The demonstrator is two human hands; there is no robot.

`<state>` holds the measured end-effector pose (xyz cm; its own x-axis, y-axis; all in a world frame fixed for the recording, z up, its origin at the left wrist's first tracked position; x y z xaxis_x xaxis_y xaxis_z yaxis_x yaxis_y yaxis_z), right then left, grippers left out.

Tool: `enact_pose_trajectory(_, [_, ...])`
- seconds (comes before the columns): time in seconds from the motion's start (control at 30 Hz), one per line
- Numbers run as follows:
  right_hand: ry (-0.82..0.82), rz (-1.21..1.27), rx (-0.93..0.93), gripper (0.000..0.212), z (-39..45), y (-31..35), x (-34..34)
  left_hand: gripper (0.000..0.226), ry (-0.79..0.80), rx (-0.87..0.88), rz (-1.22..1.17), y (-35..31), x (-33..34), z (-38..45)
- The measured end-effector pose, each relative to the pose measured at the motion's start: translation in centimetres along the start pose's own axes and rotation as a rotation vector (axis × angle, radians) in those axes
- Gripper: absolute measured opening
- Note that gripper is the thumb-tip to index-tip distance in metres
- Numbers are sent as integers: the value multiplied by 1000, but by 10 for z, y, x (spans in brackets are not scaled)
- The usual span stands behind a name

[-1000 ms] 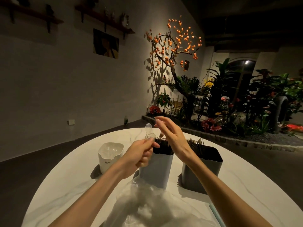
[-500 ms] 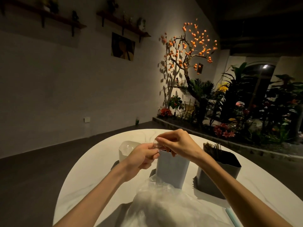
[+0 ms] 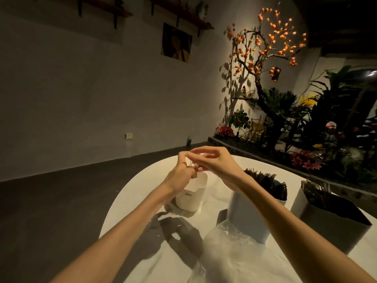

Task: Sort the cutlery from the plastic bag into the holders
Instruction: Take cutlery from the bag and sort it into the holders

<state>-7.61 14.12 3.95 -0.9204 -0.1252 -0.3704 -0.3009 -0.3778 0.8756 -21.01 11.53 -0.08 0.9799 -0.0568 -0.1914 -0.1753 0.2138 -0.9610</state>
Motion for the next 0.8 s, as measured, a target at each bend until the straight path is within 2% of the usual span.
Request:
enact_pose_trajectory(0.17, [-152,-26,-41,31,22,-5,11,49,-35,-1,-78,9,-7,28])
enact_pose_trajectory(0.27, [-119,-59,-10,34,26,-6,11,46,-51,4,-78,15,-7,36])
enact_pose_trajectory(0.37, [-62,58,22,25,29,-13,14,44,-26,16,-65,15,-2,40])
enact_pose_trajectory(0.5, [-192,-49,-2,23,37,-14,4,42,-34,19,4,14,1,43])
enact_pose_trajectory(0.57, [-337,-148,-95,23,42,-14,-7,56,-112,97,134,23,-5,49])
enact_pose_trajectory(0.63, [-415,-312,-166,25,45,-18,-13,71,-141,139,377,36,-8,52])
enact_pose_trajectory(0.73, [-344,-494,-155,24,46,-37,-9,71,-61,130,648,58,-1,55])
enact_pose_trajectory(0.8, [-293,-580,-126,25,46,-51,-6,69,-14,89,667,71,4,56])
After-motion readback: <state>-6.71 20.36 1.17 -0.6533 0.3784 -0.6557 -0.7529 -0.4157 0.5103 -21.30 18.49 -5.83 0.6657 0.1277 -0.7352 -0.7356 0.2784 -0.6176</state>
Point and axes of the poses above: each hand's wrist, its own z-axis towards the middle knuckle, its own x-axis out of the palm, y = z × x, the point moved 2 cm from there along z, towards the middle knuckle, and after that the axes turned 5 degrees about -y, right-handed, at the moved point
